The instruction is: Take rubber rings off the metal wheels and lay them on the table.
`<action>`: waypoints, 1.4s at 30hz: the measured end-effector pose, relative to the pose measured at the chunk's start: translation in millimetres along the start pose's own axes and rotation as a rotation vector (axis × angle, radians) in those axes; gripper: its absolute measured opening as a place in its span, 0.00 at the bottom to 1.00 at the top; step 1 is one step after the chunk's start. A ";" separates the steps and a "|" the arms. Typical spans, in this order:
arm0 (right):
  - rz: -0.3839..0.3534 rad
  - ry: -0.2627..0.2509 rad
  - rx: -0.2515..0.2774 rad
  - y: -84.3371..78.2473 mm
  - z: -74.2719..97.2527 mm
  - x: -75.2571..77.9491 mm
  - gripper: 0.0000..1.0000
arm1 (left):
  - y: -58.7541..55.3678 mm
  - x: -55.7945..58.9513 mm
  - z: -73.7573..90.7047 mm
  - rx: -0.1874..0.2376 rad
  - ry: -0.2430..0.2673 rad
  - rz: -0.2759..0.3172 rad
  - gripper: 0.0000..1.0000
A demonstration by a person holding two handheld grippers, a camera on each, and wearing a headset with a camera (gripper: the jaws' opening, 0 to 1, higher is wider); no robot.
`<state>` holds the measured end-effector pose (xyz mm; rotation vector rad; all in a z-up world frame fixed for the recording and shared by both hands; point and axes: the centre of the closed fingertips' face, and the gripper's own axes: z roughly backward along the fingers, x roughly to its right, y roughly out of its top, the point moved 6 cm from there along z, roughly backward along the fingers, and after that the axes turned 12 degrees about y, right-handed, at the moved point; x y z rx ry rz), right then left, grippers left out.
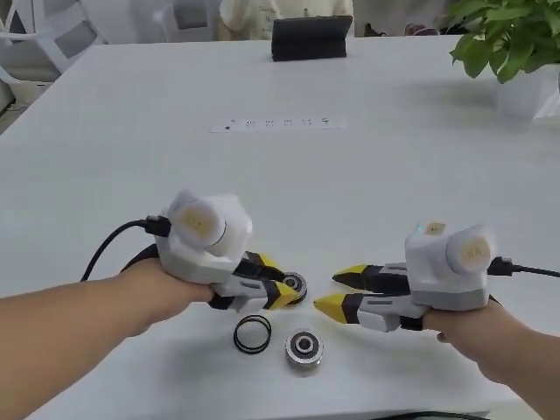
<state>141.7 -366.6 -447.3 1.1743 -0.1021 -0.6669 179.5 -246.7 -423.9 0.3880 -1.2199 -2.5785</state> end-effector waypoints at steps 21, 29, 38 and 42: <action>0.018 0.019 0.004 7.9 -8.1 -4.4 0.31 | 0.7 -1.0 -0.8 0.003 0.040 -0.008 0.07; 0.026 0.033 -0.005 8.5 -16.6 -8.2 0.31 | 0.3 -0.2 -0.7 0.002 0.047 -0.003 0.07; 0.032 0.045 -0.009 9.5 -28.1 -10.6 0.30 | 0.3 1.7 -0.4 0.003 0.056 0.000 0.07; 0.039 0.041 -0.016 9.7 -31.4 -10.5 0.29 | 0.0 1.9 -0.7 0.005 0.060 0.004 0.07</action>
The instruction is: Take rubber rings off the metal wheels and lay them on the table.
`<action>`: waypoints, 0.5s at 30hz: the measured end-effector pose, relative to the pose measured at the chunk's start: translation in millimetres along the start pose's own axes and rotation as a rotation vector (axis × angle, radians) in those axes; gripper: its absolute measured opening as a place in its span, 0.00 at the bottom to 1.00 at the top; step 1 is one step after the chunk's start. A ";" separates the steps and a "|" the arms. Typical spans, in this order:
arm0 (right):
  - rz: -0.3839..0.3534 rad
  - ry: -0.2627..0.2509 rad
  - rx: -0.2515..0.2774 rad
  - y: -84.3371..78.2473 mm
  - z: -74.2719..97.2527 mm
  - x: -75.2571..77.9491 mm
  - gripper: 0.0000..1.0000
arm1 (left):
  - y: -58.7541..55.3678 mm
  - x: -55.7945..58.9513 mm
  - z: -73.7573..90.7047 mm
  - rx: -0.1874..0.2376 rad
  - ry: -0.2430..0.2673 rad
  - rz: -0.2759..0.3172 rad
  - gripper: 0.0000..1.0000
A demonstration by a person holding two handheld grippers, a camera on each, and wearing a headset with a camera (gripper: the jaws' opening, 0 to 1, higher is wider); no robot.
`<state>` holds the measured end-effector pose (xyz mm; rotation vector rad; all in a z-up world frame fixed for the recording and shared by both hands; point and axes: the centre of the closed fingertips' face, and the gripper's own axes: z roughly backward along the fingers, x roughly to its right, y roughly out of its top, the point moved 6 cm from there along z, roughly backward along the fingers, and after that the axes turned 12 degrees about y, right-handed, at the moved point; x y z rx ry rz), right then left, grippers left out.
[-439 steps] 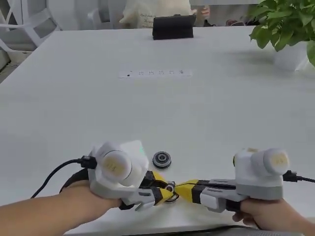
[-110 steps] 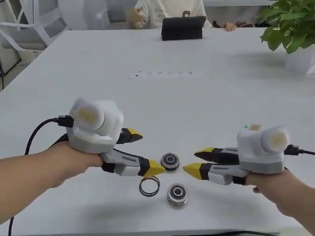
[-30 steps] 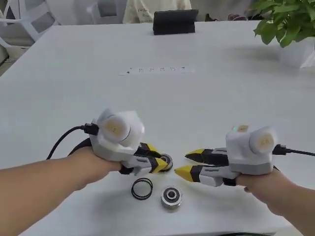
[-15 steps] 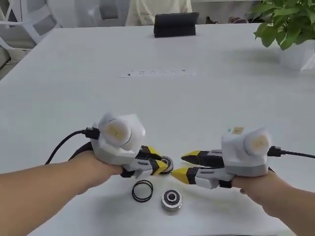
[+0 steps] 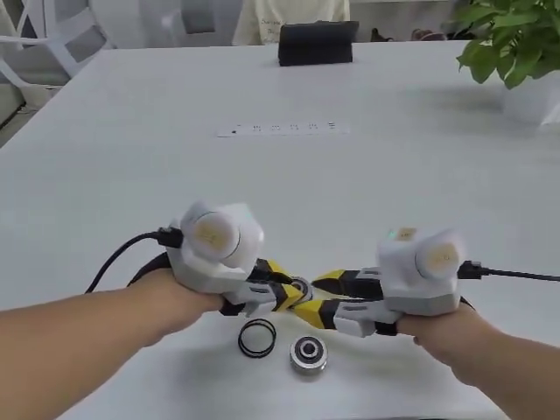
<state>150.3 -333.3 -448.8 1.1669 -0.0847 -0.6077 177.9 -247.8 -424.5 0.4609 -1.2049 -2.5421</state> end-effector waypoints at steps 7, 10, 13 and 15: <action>0.004 -0.012 -0.007 -1.1 -1.9 2.0 0.28 | 0.1 0.8 -0.2 0.003 0.007 0.003 0.07; 0.007 -0.018 -0.004 -0.5 -3.4 2.0 0.27 | 0.2 1.2 -0.1 0.003 0.009 0.004 0.07; 0.017 -0.020 -0.007 -0.5 -4.1 0.4 0.26 | 0.1 1.3 -0.1 0.003 0.011 0.005 0.07; 0.029 -0.022 -0.011 -0.2 -3.6 -1.3 0.24 | 0.1 1.4 -0.1 0.003 0.013 0.005 0.07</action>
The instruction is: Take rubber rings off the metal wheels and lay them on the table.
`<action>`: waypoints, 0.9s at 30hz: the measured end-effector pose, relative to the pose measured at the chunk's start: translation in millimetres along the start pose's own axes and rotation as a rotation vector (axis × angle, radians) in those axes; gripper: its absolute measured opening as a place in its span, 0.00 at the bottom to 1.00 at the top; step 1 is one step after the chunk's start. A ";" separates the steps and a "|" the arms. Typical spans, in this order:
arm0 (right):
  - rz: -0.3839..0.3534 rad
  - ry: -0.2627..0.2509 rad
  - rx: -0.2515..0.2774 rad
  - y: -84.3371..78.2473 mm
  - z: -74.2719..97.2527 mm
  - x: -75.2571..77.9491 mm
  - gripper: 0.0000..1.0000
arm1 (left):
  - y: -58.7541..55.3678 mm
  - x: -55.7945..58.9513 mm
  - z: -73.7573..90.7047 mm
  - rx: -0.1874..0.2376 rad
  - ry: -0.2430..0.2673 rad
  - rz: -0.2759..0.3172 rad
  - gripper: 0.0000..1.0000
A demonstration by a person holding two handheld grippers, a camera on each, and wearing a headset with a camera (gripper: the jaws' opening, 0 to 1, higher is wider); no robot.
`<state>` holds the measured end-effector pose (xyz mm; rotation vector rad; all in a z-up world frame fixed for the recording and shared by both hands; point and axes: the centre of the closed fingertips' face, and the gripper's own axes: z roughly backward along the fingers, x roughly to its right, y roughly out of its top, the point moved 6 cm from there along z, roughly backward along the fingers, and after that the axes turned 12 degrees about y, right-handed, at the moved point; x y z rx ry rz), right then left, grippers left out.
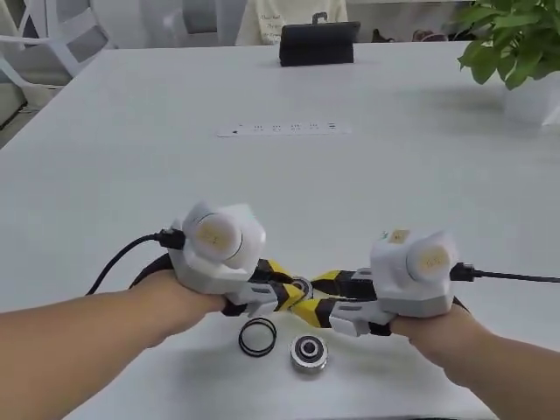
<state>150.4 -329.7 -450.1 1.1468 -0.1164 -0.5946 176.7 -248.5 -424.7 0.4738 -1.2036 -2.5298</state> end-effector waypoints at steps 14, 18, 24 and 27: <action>0.027 -0.012 -0.019 -2.2 6.3 -1.5 0.19 | 0.1 0.4 -0.5 0.000 0.005 0.005 0.07; 0.035 -0.016 -0.024 -2.0 6.9 -2.3 0.18 | 0.0 0.5 -0.6 -0.001 0.006 0.005 0.07; 0.038 -0.022 -0.028 -3.1 8.8 -2.7 0.14 | 0.0 1.0 -0.5 -0.003 0.009 0.007 0.07; 0.038 -0.020 -0.034 -4.4 10.6 -2.8 0.10 | -0.1 1.2 -0.5 -0.003 0.010 0.007 0.07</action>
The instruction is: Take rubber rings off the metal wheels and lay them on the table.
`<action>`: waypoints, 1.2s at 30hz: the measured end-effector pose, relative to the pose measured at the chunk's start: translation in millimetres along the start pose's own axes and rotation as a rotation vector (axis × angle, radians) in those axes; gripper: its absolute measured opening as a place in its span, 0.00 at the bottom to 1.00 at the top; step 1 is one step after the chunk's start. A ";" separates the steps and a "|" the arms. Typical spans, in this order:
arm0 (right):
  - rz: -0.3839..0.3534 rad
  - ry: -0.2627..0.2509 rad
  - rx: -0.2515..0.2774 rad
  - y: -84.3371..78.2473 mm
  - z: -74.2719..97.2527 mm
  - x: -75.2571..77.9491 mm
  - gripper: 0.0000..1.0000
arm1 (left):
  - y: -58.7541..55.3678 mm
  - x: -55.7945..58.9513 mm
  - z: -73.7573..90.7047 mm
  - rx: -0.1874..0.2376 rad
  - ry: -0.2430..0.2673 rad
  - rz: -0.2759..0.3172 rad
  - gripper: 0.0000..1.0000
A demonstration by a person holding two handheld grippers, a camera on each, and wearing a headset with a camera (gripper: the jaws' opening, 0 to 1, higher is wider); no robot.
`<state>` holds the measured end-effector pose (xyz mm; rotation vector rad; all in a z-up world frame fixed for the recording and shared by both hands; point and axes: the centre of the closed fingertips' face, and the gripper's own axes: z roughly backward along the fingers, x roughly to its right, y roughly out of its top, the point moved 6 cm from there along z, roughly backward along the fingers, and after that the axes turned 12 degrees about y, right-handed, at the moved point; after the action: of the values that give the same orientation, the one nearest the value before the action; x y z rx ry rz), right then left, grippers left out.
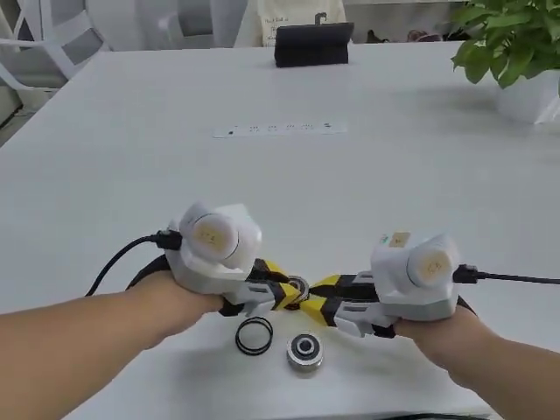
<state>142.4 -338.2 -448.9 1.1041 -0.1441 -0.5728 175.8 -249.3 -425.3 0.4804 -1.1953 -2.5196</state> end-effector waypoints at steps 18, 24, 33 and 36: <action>-0.010 -0.017 -0.001 -0.3 3.1 2.1 0.01 | 0.1 -0.3 0.1 -0.001 0.003 -0.003 0.07; -0.073 -0.026 0.036 -2.3 5.9 5.7 0.00 | -0.1 0.3 0.3 0.001 0.009 -0.005 0.07; -0.238 -0.032 0.123 -3.2 8.0 7.5 0.00 | 0.1 1.5 0.5 0.002 0.015 0.000 0.07; -0.322 -0.028 0.174 -3.5 10.7 10.6 0.00 | 0.1 1.5 0.4 0.003 0.017 0.001 0.07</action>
<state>146.0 -353.2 -448.9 1.2991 -0.0396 -0.8758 174.3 -249.8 -425.2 0.5013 -1.1923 -2.5083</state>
